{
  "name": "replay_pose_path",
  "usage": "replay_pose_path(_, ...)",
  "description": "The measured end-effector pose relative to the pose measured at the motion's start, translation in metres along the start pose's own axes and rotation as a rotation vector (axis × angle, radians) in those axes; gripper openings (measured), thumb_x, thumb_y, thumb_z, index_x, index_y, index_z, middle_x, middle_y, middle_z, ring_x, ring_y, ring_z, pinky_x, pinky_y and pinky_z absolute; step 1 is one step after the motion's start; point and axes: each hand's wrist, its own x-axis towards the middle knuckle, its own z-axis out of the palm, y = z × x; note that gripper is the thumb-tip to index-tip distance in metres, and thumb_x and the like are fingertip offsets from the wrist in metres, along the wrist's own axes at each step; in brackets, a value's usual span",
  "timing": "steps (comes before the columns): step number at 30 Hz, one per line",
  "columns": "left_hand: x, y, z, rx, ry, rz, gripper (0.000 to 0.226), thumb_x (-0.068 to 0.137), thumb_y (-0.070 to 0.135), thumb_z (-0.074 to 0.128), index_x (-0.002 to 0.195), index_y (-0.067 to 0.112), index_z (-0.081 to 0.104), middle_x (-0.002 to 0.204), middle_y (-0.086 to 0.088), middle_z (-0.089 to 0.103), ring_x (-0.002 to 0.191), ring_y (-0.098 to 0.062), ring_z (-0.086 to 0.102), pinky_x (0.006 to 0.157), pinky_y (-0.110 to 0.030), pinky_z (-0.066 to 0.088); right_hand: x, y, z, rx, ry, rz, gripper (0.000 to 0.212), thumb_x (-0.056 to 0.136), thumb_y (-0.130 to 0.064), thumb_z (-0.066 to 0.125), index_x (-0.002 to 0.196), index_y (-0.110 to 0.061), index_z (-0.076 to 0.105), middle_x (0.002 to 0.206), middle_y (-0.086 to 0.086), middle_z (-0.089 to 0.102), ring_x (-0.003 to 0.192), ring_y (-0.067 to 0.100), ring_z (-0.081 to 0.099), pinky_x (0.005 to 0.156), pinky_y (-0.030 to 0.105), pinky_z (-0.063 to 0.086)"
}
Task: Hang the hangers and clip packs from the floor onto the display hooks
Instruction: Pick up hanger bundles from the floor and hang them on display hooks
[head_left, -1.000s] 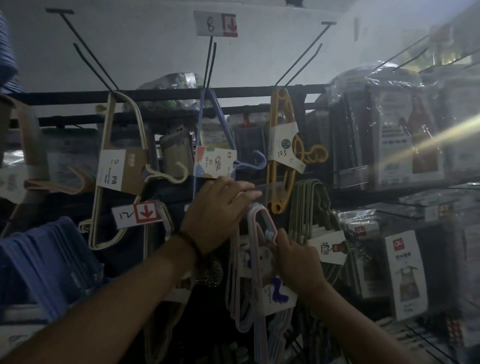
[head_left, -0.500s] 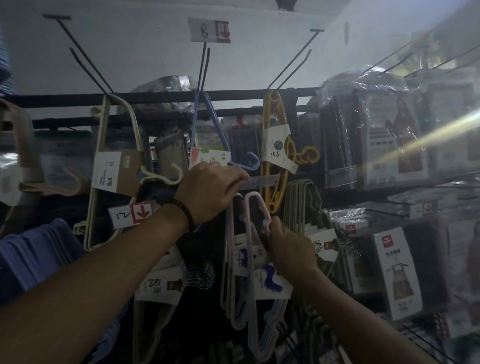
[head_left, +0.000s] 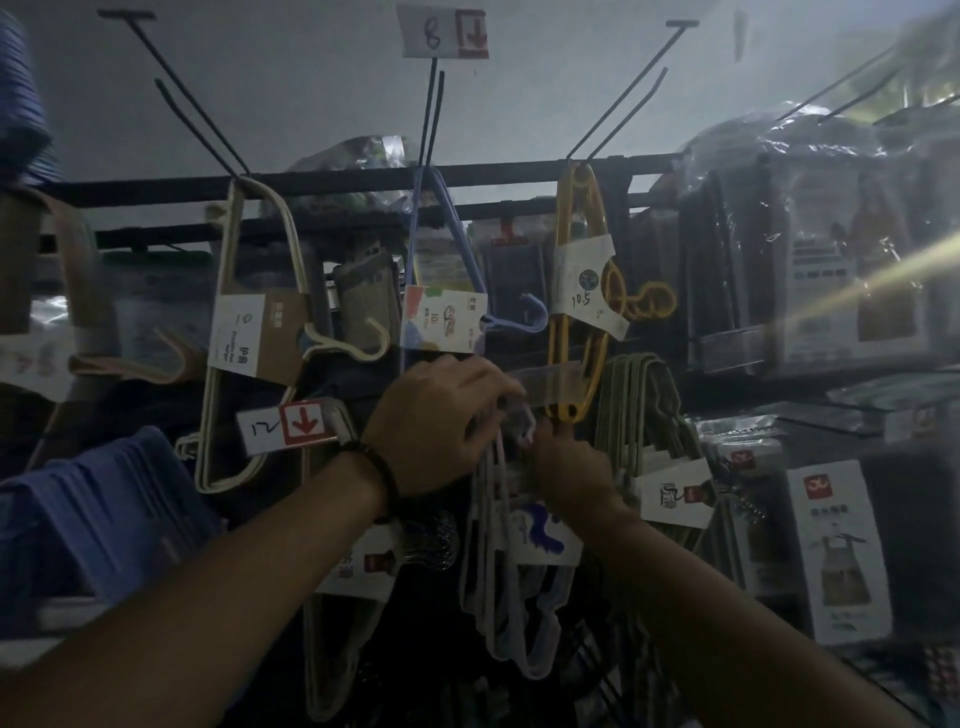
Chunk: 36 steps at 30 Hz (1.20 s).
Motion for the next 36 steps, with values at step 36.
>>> replay_pose_path(36,-0.819,0.382,-0.459,-0.391,-1.179,-2.017,0.044,0.1,0.068,0.042,0.136,0.044,0.051,0.138,0.011,0.055,0.128,-0.017,0.056,0.106,-0.035,0.047,-0.713,-0.6,0.015,0.351,-1.663,-1.238,0.037,0.101,-0.05,0.059,0.128,-0.024,0.062,0.124,0.004,0.065,0.11,0.024,0.064,0.09,0.034,0.052)
